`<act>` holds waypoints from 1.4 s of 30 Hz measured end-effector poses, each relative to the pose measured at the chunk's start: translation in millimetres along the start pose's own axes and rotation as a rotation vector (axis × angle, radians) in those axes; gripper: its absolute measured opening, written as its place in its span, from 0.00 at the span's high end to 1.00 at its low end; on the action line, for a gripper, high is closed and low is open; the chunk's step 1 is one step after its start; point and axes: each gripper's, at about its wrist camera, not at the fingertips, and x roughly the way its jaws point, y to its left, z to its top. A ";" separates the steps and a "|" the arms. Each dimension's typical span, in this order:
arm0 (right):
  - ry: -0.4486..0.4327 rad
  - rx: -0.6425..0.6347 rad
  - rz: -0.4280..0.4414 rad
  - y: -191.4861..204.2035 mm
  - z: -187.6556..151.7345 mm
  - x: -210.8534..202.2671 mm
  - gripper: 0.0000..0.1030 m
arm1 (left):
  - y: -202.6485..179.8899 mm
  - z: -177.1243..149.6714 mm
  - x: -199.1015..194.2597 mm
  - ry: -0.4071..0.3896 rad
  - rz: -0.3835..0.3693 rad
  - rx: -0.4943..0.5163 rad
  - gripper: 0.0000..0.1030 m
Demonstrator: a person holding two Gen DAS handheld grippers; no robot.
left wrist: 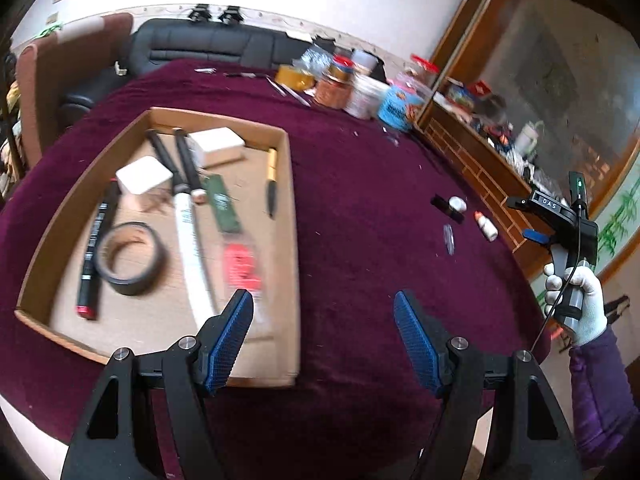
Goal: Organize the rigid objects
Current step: 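Move the left tool to the clear blue pen while the right tool grasps the white orange-capped bottle, then grasp and lift the clear blue pen with the left tool while the right tool holds the bottle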
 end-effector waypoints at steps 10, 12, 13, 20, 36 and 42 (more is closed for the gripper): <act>0.004 -0.026 -0.036 -35.0 -1.4 30.4 0.07 | -59.9 -5.8 27.8 0.094 0.069 0.131 0.35; 0.002 -0.071 -0.055 -32.4 2.4 40.2 0.10 | -68.4 -5.6 33.6 0.110 0.068 0.143 0.35; 0.002 -0.104 -0.060 -29.4 4.1 45.0 0.12 | -73.8 -5.4 37.1 0.121 0.066 0.148 0.35; 0.021 -0.174 -0.113 -14.2 11.8 79.6 0.56 | -108.4 7.4 66.7 0.166 0.049 0.188 0.35; 0.014 0.006 0.061 -52.8 13.1 83.0 0.75 | -214.5 49.0 191.7 0.202 -0.008 0.394 0.43; 0.023 0.031 0.094 -57.4 15.5 85.4 0.75 | -220.7 53.1 226.8 0.222 0.021 0.422 0.61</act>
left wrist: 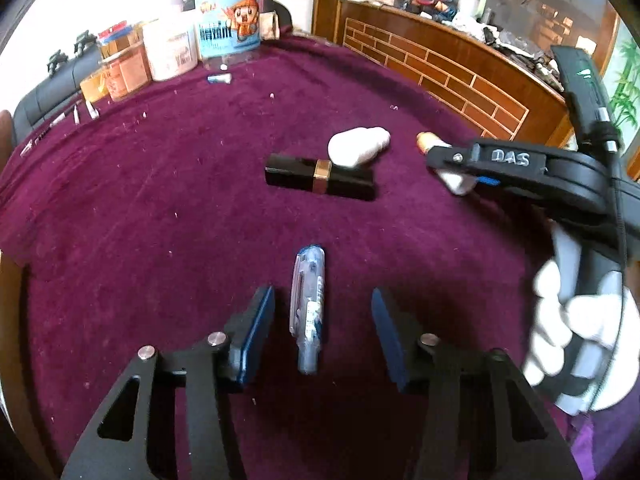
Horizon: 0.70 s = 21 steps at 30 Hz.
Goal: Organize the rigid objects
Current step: 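Grasp and lift the clear blue pen with the left tool while the right tool holds the bottle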
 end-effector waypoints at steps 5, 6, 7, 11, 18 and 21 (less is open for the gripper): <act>-0.001 0.000 -0.001 0.1 -0.6 -0.3 0.75 | -6.1 2.3 3.7 -0.011 0.046 0.054 0.88; -0.001 0.001 0.000 -0.4 -0.7 -0.5 0.75 | -4.4 2.5 3.0 -0.010 0.038 0.048 0.88; -0.001 0.000 0.000 0.2 -0.6 -0.3 0.75 | -3.6 1.8 2.8 -0.009 0.029 0.040 0.88; -0.002 -0.004 -0.001 0.6 -0.6 -0.3 0.75 | 9.5 2.6 -3.9 -0.005 -0.031 -0.030 0.88; -0.010 0.015 0.007 -1.4 0.8 0.5 0.76 | 44.1 -11.8 -63.4 -0.083 -0.133 -0.146 0.88; -0.017 0.022 0.001 -2.2 1.8 0.4 0.76 | 58.4 -23.4 -90.5 -0.124 -0.147 -0.179 0.88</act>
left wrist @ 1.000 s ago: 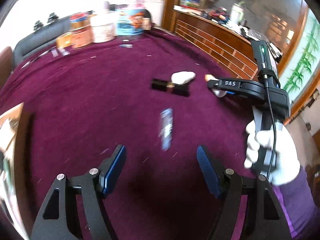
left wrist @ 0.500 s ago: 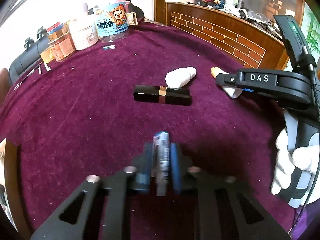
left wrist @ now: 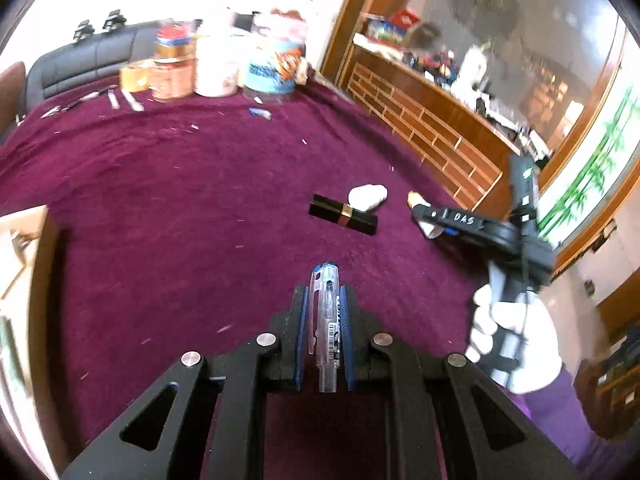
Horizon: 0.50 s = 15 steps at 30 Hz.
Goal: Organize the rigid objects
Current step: 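Grasp and lift the clear blue pen with the left tool while the right tool holds the bottle, then drop the pen into the tray with the left tool while the right tool carries the bottle there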
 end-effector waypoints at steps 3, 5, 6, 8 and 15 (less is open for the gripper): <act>-0.017 0.008 -0.006 -1.9 0.7 -2.3 0.76 | 17.8 -8.7 -32.8 -0.042 -0.013 -0.047 0.88; -0.044 0.011 -0.010 -2.6 0.8 -7.0 0.76 | 34.5 -18.0 -57.0 -0.065 -0.024 -0.093 0.88; -0.052 0.010 -0.015 -2.3 0.6 -8.4 0.76 | 40.1 -21.0 -65.9 -0.075 -0.020 -0.106 0.88; -0.065 0.004 -0.029 -0.7 0.6 -10.0 0.76 | 55.0 -29.3 -91.1 -0.111 0.000 -0.139 0.88; -0.109 -0.055 -0.055 11.4 -1.2 -19.2 0.76 | 120.2 -65.2 -171.0 -0.244 0.094 -0.282 0.88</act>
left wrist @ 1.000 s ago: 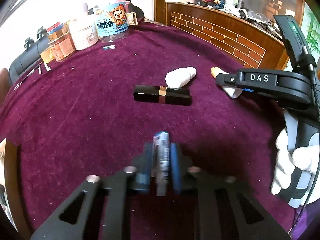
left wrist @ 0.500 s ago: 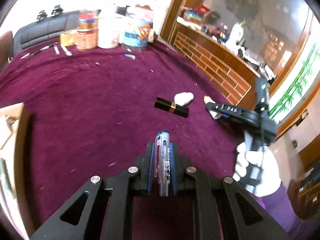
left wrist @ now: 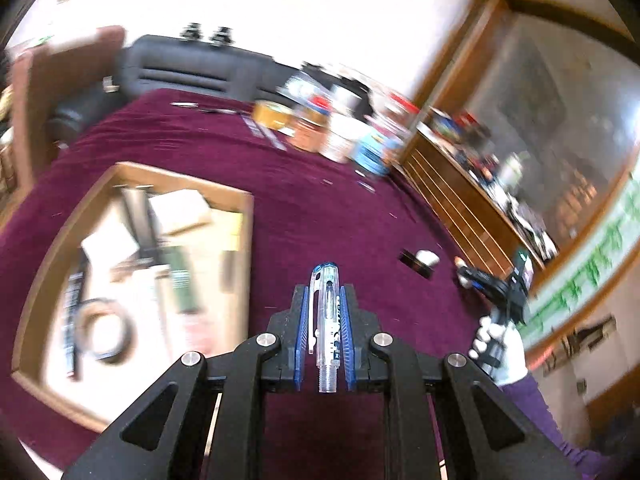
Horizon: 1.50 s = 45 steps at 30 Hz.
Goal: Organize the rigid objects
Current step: 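Drop the pen into the tray with the left tool while the right tool carries the bottle there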
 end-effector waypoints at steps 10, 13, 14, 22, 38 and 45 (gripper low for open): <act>0.001 -0.052 0.145 45.6 -11.9 -62.3 0.76 | 82.3 -21.2 -20.8 -0.031 0.127 -0.132 0.88; 0.024 -0.106 0.218 80.0 -21.8 -75.6 0.76 | 94.6 -32.9 -9.1 0.005 0.124 -0.164 0.88; 0.034 -0.124 0.239 91.4 -25.3 -77.8 0.76 | 96.8 -36.3 -6.1 0.014 0.123 -0.169 0.88; 0.132 -0.290 0.401 195.5 -72.2 -85.7 0.76 | 112.5 -55.3 15.4 0.094 0.162 -0.189 0.88; 0.317 -0.510 0.498 348.0 -142.0 -54.5 0.76 | 108.6 -60.5 21.9 0.095 0.277 -0.085 0.82; 0.379 -0.592 0.406 395.0 -159.3 -11.4 0.76 | 102.7 -59.5 7.6 0.060 0.211 -0.083 0.55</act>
